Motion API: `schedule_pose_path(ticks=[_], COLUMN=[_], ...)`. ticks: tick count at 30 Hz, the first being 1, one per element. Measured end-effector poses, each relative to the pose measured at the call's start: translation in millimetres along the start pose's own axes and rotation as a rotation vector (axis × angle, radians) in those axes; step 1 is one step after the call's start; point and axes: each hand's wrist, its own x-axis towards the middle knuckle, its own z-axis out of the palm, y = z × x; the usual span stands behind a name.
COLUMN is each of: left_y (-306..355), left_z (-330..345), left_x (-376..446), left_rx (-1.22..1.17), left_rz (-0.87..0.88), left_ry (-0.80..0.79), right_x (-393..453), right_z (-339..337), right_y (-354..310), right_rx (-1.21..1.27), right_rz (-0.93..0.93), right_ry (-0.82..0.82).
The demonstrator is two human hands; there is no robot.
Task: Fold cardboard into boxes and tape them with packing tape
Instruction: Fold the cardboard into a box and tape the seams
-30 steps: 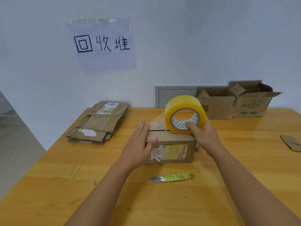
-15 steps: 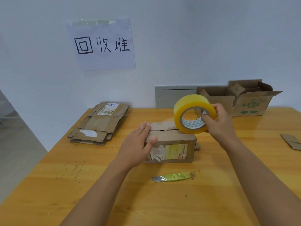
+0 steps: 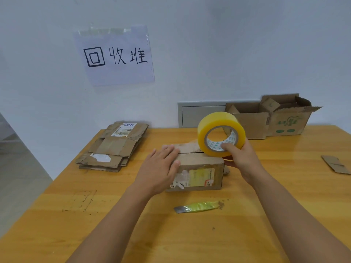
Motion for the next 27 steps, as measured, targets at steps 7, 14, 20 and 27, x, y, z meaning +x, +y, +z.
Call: schedule_pose_path(ticks=[7,14,20,27], left_y=[13.8,24.7,17.7,19.6], left_z=[-0.3,3.2,9.9,9.0], left_x=[8.0,10.1,14.3,12.9], left_rx=[0.087,0.050,0.160,0.141], left_rz=[0.016,0.008,0.037,0.026], left_ry=[0.037,0.037,0.006,0.016], right_x=[-3.0,0.6,7.2,4.9], right_z=[9.7,8.0,-3.0,-20.1], right_y=[1.9,-0.4,-16.9,-16.3], right_rx=[0.003,-0.066,-0.253,-0.280], right_rz=[-0.044,-0.037,-0.114,-0.193], right_ry=[0.036,0.035,0.082,0.138])
